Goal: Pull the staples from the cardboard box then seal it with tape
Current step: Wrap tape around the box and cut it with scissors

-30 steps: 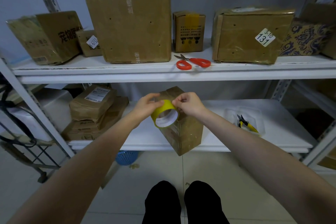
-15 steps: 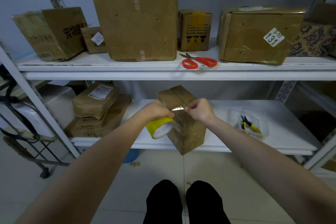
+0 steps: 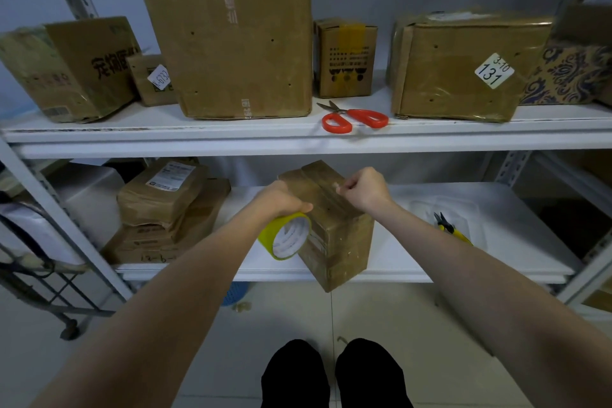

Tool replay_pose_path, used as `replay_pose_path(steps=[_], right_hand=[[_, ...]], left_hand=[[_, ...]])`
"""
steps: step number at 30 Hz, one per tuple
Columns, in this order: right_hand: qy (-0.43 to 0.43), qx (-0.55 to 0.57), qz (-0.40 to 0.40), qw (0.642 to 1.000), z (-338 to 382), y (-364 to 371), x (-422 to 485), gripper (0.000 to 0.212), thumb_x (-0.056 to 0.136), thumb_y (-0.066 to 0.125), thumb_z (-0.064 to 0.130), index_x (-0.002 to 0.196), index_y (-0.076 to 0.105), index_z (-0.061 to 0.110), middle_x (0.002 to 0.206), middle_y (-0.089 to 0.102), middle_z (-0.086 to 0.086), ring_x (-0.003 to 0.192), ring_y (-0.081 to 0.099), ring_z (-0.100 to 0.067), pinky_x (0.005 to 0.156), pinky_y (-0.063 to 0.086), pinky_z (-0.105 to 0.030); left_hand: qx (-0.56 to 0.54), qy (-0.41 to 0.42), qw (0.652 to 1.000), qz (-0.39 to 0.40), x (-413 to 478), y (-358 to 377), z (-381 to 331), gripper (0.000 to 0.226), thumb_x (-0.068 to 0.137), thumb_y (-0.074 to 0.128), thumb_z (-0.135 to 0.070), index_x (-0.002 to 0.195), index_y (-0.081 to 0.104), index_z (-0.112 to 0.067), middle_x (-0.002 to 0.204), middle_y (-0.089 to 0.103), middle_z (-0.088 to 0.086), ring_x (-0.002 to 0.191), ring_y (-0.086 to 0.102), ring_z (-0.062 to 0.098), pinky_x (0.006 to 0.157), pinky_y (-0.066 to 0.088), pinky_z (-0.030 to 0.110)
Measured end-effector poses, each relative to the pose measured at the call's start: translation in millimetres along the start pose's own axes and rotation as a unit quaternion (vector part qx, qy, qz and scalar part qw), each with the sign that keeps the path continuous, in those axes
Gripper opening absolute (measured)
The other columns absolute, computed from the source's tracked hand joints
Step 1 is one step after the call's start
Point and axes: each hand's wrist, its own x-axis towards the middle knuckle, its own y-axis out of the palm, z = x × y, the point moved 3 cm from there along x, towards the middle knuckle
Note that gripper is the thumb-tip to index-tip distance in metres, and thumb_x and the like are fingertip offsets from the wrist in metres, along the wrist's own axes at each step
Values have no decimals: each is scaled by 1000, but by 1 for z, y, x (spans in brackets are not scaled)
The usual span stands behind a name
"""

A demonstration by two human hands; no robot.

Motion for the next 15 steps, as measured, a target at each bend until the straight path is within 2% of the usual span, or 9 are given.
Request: replay_pose_path(steps=[4, 6, 10, 12, 15], right_hand=[[-28, -67, 18, 997, -4, 3, 1, 19, 84, 72, 28, 77, 76, 11, 75, 70, -2, 79, 65, -19, 73, 53, -29], [-35, -95, 30, 994, -6, 7, 1, 16, 83, 72, 26, 77, 76, 11, 73, 69, -1, 78, 66, -20, 69, 52, -28], [-46, -133, 31, 990, -9, 11, 2, 15, 81, 72, 27, 77, 75, 13, 77, 70, -3, 77, 64, -21, 67, 52, -28], [-56, -163, 39, 984, -7, 12, 0, 17, 83, 71, 28, 78, 73, 13, 79, 70, -4, 78, 64, -23, 67, 53, -30], [-88, -236, 52, 966, -2, 14, -4, 21, 87, 65, 31, 77, 63, 12, 80, 63, -7, 85, 64, -30, 67, 51, -32]], left_hand=[[35, -7, 999, 18, 13, 13, 4, 48, 78, 72, -44, 102, 65, -3, 107, 67, 17, 101, 63, 29, 83, 50, 34], [42, -6, 999, 20, 21, 18, 7, 48, 74, 73, -46, 99, 66, -6, 105, 68, 15, 97, 64, 28, 84, 52, 36], [24, -6, 999, 24, 25, 23, 12, 41, 79, 72, -36, 111, 65, -10, 114, 65, 10, 107, 60, 26, 92, 50, 34], [11, -19, 1000, 21, 27, 25, 18, 42, 78, 73, -36, 110, 65, -11, 111, 64, 9, 106, 59, 26, 89, 49, 32], [-6, -38, 999, 17, 27, 29, 25, 37, 76, 74, -39, 99, 63, -12, 97, 60, 6, 100, 60, 25, 76, 46, 29]])
